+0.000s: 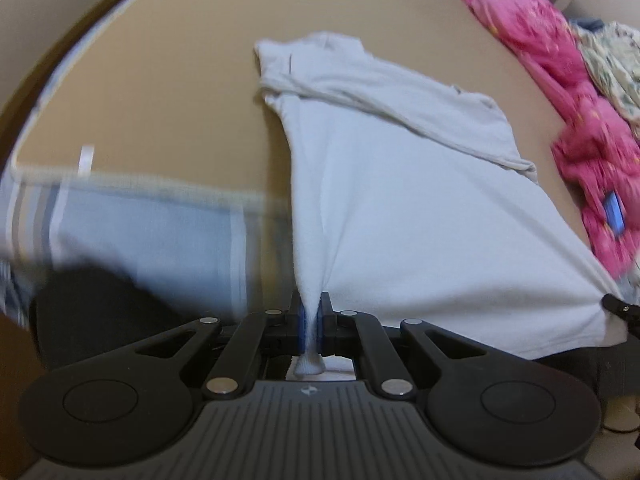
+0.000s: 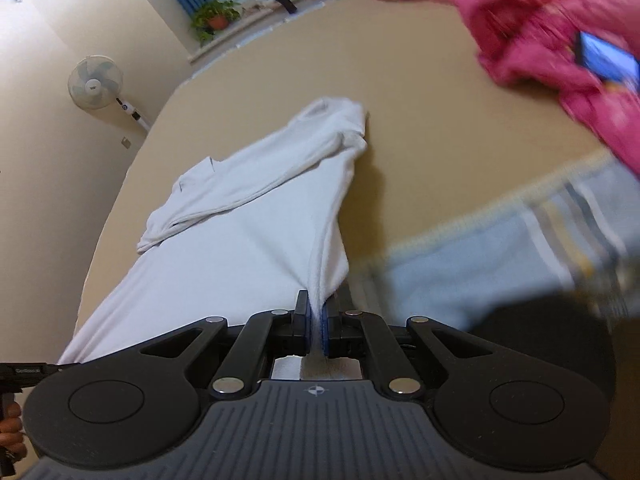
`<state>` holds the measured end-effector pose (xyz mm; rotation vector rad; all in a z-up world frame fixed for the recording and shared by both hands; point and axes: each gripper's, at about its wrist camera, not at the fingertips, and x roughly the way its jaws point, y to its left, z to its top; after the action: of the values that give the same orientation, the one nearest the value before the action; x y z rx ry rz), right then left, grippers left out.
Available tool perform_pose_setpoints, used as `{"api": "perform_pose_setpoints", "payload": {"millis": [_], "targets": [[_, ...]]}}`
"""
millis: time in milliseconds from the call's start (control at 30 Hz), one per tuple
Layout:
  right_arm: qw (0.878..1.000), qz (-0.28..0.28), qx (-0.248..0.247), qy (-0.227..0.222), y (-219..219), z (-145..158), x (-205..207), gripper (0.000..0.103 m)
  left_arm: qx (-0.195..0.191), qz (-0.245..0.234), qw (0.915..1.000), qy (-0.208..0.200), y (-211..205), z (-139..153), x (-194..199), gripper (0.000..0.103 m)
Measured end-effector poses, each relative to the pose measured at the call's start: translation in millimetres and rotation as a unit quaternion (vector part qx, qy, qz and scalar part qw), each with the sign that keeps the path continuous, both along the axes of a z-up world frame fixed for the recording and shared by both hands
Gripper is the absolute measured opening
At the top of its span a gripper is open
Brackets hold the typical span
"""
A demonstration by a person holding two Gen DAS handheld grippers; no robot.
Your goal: Fold small clothes
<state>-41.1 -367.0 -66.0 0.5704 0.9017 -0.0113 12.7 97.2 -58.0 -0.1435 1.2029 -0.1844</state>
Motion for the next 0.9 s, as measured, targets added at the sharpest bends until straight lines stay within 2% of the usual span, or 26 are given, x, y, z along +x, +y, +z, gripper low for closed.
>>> {"api": "perform_pose_setpoints", "payload": {"millis": [133, 200, 267, 367, 433, 500, 600, 633, 667, 700, 733, 767, 800, 833, 900], "targets": [[0.998, -0.008, 0.024, 0.06, -3, -10, -54, 0.005, -0.014, 0.012, 0.9983, 0.055, 11, -16, -27, 0.005], [0.996, -0.012, 0.024, 0.081, -1, -12, -55, 0.005, -0.011, 0.021, 0.9968, 0.076, 13, -22, -21, 0.005], [0.995, -0.01, 0.028, 0.091, -2, -9, -39, 0.005, -0.013, 0.024, 0.9961, 0.084, 11, -22, -1, 0.005], [0.997, 0.004, 0.026, 0.078, -7, 5, 12, 0.005, -0.021, 0.026, 0.9965, 0.077, 10, -9, 50, 0.005], [0.997, 0.01, 0.035, 0.074, -12, 12, 57, 0.005, -0.044, 0.035, 0.9956, 0.074, 9, -1, 95, 0.005], [0.995, 0.007, 0.068, 0.071, -18, 12, 107, 0.005, -0.053, 0.046, 0.9946, 0.076, 5, 1, 150, 0.006], [0.991, -0.028, 0.09, 0.095, -29, -3, 190, 0.005, -0.055, 0.075, 0.9927, 0.078, -3, -7, 242, 0.007], [0.988, -0.054, 0.104, 0.103, -38, -12, 219, 0.005, -0.064, 0.086, 0.9919, 0.068, -5, -10, 274, 0.012], [0.983, -0.085, 0.118, 0.11, -46, -21, 244, 0.006, -0.064, 0.104, 0.991, 0.053, -5, -13, 304, 0.033], [0.978, -0.115, 0.129, 0.114, -54, -31, 266, 0.01, -0.045, 0.133, 0.9892, 0.042, -3, -16, 331, 0.055], [0.975, -0.144, 0.13, 0.112, -61, -40, 289, 0.024, -0.021, 0.164, 0.9856, 0.036, 0, -19, 348, 0.086], [0.973, -0.163, 0.123, 0.106, -66, -45, 304, 0.04, -0.005, 0.2, 0.9795, 0.026, 5, -21, 358, 0.091], [0.972, -0.182, 0.114, 0.101, -70, -48, 314, 0.073, -0.009, 0.222, 0.975, 0.013, 11, -22, 361, 0.091], [0.971, -0.194, 0.11, 0.087, -74, -50, 318, 0.082, -0.029, 0.222, 0.9747, 0.002, 16, -24, 361, 0.091], [0.976, -0.176, 0.117, 0.047, -82, -51, 311, 0.08, -0.049, 0.2, 0.9785, -0.01, 22, -29, 354, 0.091]]}}
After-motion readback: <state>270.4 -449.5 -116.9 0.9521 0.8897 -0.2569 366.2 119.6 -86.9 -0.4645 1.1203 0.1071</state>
